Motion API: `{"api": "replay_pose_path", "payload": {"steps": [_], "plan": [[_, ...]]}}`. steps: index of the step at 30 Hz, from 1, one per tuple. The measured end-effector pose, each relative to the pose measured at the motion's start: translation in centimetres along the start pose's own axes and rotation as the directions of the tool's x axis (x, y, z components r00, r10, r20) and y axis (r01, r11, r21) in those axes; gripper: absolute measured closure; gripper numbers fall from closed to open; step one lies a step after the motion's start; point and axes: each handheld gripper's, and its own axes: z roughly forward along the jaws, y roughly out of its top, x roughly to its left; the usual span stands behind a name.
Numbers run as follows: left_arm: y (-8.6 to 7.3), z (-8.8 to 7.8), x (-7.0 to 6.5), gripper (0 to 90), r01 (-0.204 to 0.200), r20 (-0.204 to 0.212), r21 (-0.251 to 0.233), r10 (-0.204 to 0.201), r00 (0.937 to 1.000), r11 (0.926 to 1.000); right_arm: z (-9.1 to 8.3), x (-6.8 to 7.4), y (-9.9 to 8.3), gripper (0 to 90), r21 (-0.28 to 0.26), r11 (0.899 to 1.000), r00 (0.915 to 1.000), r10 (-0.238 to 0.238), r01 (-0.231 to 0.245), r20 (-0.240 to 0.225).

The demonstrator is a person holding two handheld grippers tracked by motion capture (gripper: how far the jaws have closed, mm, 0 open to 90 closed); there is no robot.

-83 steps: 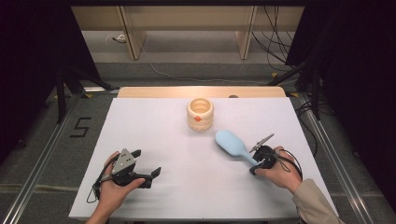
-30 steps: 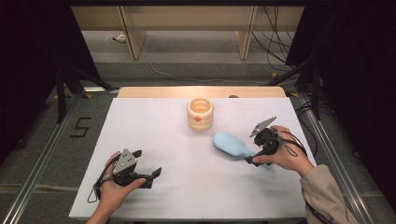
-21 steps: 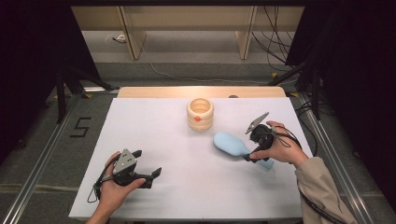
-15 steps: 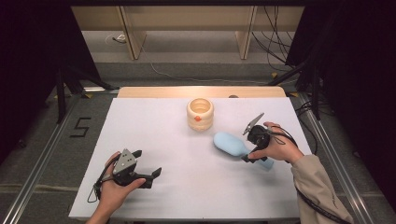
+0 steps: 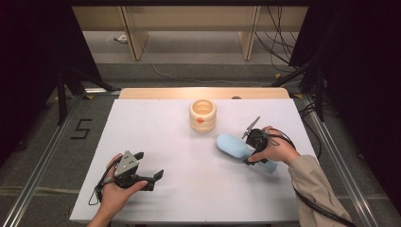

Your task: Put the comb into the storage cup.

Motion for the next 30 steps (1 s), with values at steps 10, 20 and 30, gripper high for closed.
{"api": "replay_pose_path", "payload": {"steps": [10,20,30], "plan": [[0.0,0.02,-0.02,0.0,-0.002,0.002,0.0,0.002,1.0,1.0,0.37,-0.3,0.1,33.7,0.019,1.0,0.9999,0.0,0.0,-0.011],[0.0,0.02,-0.03,0.0,-0.002,0.003,0.001,0.002,1.0,1.0,0.59,-0.06,0.4,41.4,0.044,0.998,0.9993,-0.035,0.035,-0.01],[0.0,0.0,-0.04,0.1,-0.003,0.004,0.002,0.003,1.0,1.0,0.48,0.28,0.69,57.2,0.073,0.996,0.999,-0.045,0.045,-0.003]]}}
